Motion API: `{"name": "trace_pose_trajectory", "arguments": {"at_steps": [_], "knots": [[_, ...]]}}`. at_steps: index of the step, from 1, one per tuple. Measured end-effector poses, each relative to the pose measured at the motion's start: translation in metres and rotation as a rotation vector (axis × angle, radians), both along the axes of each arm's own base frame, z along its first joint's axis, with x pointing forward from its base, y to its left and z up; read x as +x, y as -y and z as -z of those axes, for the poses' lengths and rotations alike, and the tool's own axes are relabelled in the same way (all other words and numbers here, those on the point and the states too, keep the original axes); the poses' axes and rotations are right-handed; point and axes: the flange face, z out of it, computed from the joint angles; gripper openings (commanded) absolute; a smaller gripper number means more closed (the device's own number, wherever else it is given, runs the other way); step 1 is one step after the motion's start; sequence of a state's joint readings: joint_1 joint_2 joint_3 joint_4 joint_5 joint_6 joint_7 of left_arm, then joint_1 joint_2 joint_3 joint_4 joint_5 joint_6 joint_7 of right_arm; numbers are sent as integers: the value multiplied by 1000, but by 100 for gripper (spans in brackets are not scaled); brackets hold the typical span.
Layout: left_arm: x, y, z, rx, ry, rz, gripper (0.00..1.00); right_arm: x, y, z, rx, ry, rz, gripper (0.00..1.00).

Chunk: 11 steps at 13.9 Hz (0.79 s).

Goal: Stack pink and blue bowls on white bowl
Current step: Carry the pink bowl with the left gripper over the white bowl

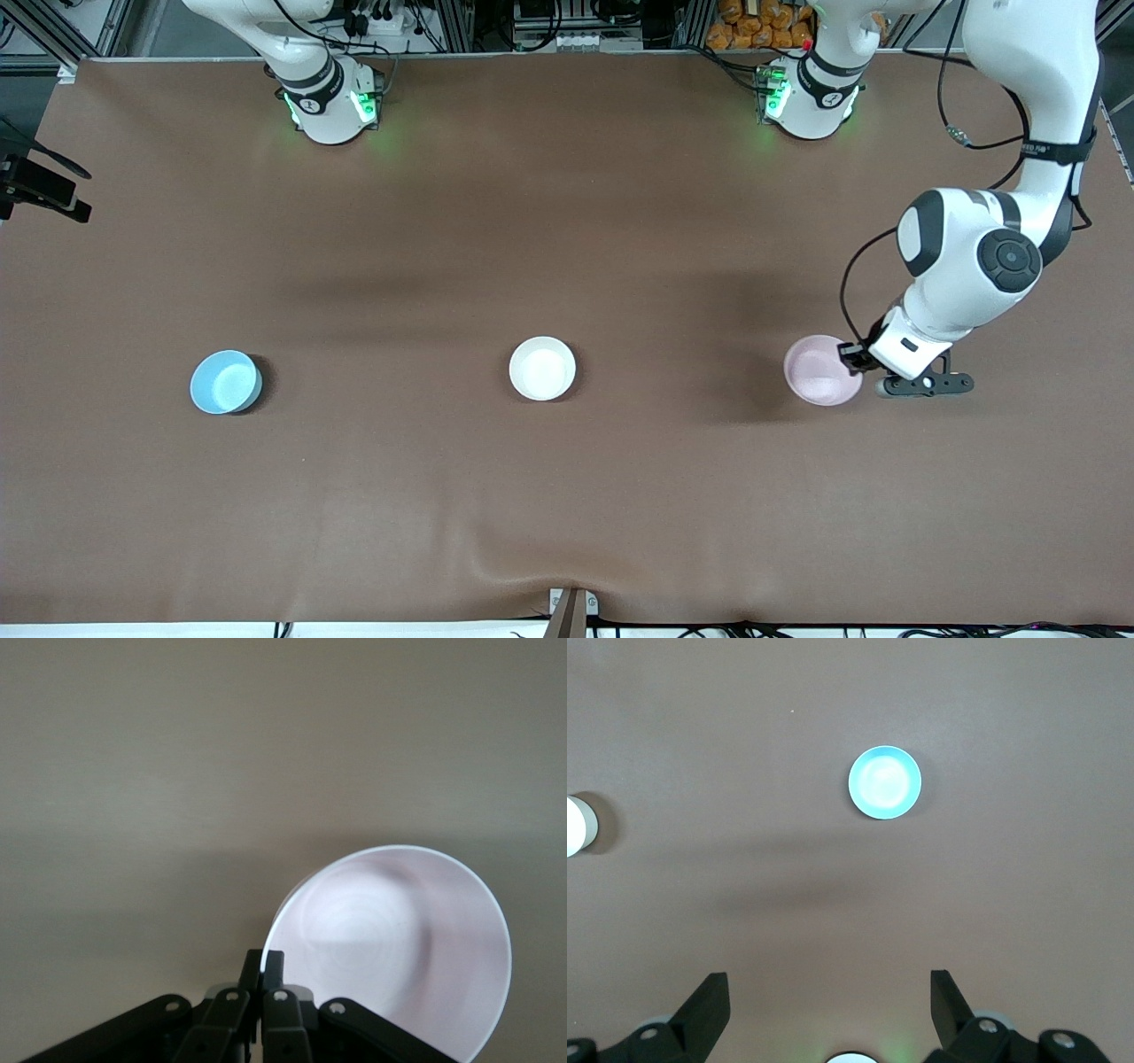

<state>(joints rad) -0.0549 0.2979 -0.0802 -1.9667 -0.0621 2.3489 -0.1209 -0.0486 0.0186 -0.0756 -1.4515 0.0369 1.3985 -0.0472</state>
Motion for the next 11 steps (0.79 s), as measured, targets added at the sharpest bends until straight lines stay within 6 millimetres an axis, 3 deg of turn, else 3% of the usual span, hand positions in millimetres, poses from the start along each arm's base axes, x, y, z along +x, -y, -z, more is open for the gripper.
{"name": "trace_pose_trajectory", "arguments": {"at_steps": [2,7,11], "knots": [[6,24,-25,-35,-11,20,0,0,0,0,0,0,0,100],[10,80,-58,-77,-13,46,0,0,0,0,0,0,0,100],[7,161,-59,-110,-20,21,0,0,0,0,0,0,0,100]]}}
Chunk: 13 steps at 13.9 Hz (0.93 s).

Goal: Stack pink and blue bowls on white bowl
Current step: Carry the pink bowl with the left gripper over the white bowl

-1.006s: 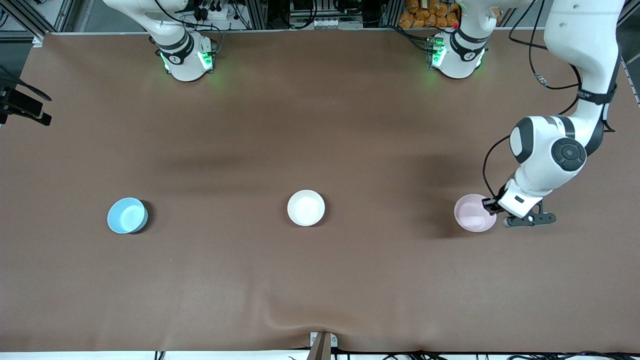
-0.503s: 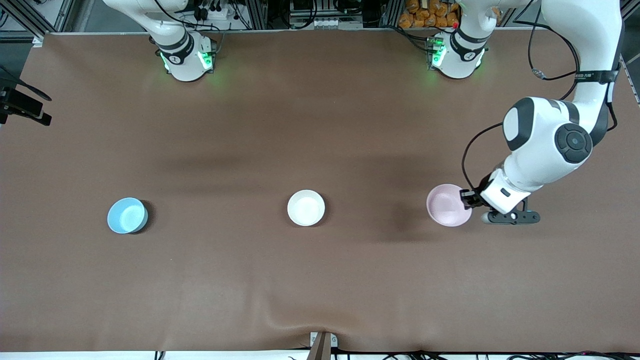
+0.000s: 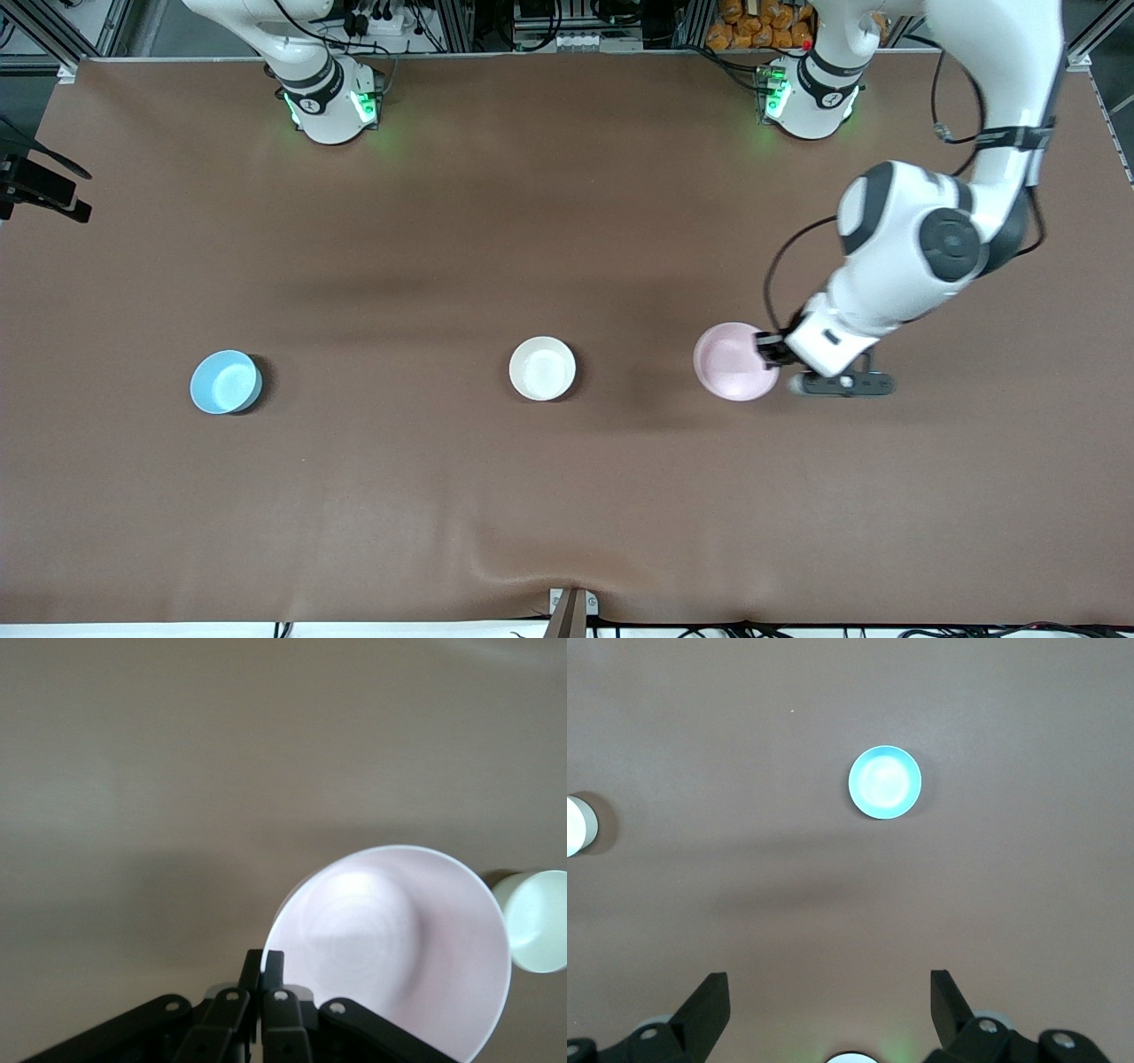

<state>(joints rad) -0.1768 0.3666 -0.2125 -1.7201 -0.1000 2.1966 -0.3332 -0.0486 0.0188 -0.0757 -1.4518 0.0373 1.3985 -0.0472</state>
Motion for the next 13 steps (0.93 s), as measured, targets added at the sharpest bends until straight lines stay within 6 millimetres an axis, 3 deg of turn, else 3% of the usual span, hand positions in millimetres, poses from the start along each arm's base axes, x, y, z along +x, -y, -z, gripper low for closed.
{"name": "trace_pose_trajectory", "arguments": {"at_steps": [5,8,10,13], "knots": [[-35,115,24,-16,-62,-29,0,0,0,0,0,0,0,100],[-53,171,44,-22,-93,-36,0,0,0,0,0,3,0,100],[-62,201,59,-23,-116,-58,0,1,-1,-1,-1,7,-2,100],[-63,221,80,-20,-129,-55,0,1,-3,-2,-1,9,-6,100]]}}
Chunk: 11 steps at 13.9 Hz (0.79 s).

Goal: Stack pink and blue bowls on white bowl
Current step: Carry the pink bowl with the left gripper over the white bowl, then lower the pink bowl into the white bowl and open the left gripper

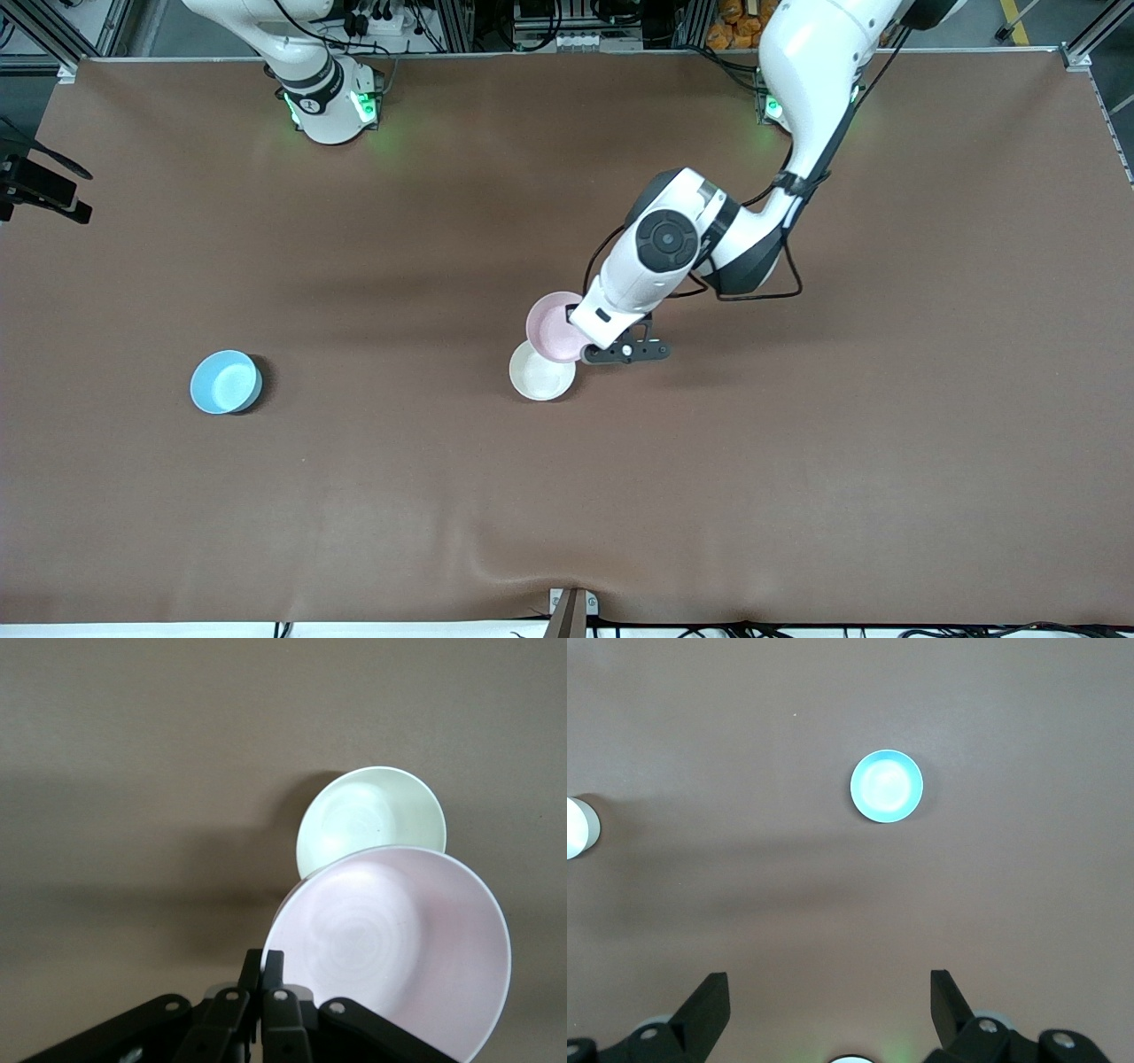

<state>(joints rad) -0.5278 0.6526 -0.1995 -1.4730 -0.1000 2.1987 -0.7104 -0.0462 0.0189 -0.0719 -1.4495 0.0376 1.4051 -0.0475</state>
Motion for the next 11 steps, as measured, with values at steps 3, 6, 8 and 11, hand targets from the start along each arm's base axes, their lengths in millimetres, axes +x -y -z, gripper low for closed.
{"name": "trace_pose_trajectory", "arguments": {"at_steps": [3,6,8,11], "knots": [[9,15,11,-22,22,-1,0,0,-1,0,0,-1,-2,100],[9,28,40,-44,43,-2,0,0,-1,0,0,-2,-2,100],[12,29,56,-43,60,-11,0,0,-1,0,0,-3,-2,100],[20,26,63,-57,90,-28,0,0,0,1,0,-4,-1,100]]}}
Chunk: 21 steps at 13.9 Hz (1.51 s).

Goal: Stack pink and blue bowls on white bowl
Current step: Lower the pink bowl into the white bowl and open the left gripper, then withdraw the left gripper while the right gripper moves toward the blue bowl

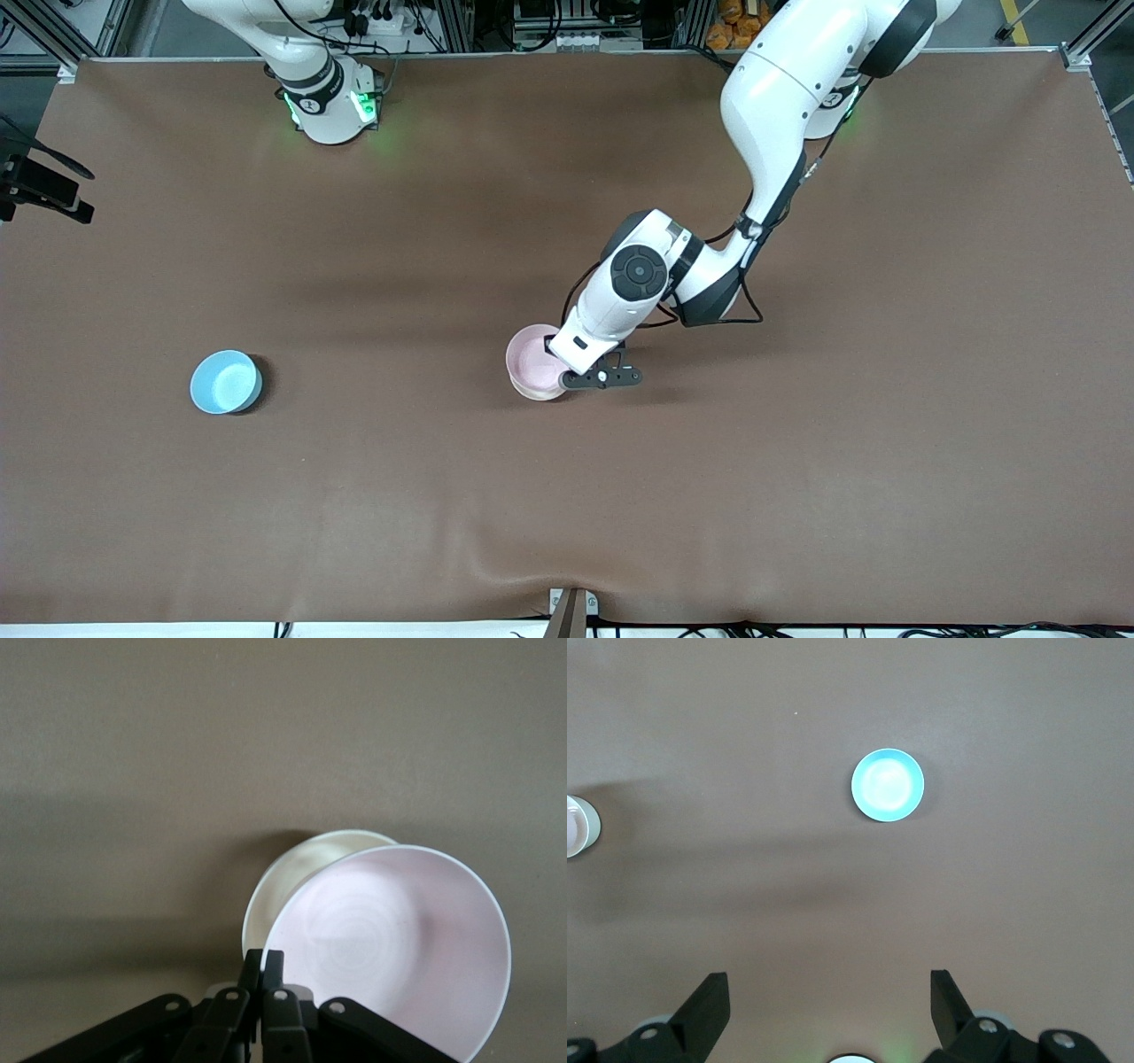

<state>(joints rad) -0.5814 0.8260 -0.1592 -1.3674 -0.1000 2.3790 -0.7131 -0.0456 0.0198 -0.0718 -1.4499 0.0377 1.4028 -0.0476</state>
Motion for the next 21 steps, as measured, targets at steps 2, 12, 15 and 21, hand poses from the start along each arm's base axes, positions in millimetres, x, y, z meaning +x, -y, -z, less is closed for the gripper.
{"name": "trace_pose_trajectory", "arguments": {"at_steps": [2,12,15,21], "knots": [[2,0,-1,-7,12,-4,0,0,0,1,0,-1,1,100],[-3,8,6,-9,6,-19,100,1,0,2,0,-4,-1,100],[7,0,-44,7,-5,-26,100,2,-4,2,0,-3,-9,100],[32,-169,-276,100,-64,-121,100,2,-7,1,0,-1,-13,100]]}}
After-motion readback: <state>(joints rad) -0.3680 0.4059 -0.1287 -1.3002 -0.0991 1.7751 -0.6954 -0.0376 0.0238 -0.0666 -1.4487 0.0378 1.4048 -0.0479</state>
